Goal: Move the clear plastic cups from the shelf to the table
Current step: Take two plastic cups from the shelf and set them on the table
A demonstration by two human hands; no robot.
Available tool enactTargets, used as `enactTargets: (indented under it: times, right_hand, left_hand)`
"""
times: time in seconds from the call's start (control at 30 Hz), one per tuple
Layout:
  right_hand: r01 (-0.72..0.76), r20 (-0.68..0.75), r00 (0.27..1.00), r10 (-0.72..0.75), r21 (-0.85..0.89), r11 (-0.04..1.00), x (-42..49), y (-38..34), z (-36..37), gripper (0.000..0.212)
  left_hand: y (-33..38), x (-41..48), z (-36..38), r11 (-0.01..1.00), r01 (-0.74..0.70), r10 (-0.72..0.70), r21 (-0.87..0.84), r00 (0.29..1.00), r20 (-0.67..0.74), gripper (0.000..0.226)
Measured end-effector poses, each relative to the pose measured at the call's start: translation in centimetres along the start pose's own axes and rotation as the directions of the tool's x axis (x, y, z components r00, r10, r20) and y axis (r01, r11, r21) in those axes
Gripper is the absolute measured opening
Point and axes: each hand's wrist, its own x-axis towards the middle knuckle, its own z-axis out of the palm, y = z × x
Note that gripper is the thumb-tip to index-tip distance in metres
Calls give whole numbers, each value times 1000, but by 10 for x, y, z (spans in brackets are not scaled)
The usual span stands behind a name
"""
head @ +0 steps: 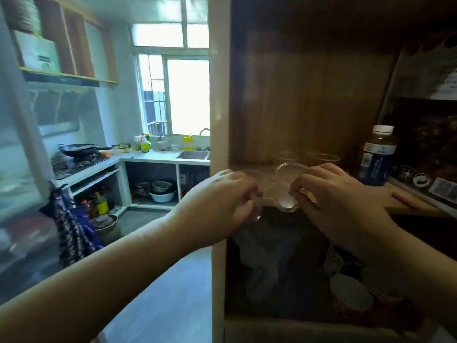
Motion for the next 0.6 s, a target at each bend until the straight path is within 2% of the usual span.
enactTargets:
  times: [0.1,0.17,0.3,0.47,0.6]
  right_hand:
    - [105,-87,991,-98,72,992,7,-71,2,10]
    - [210,-139,972,-188,162,964,15,-125,11,15]
    - [391,-146,920,-364,290,873,32,-241,37,15]
    - [588,-217,804,-553,423,689,43,-386,58,7]
    - [702,-281,693,-665,476,530,49,-492,62,4]
  left_hand:
    - [-13,-63,-40,999,41,-41,15,999,-14,15]
    - [-28,-110,-71,991,108,-107,78,994,-15,15]
    - [-60,-222,-141,940,284,-288,188,958,-9,17]
    - [-72,-357,-225,807,505,-509,306,858,-72,24]
    - [-65,-448,-284,651,655,-657,383,739,-148,18]
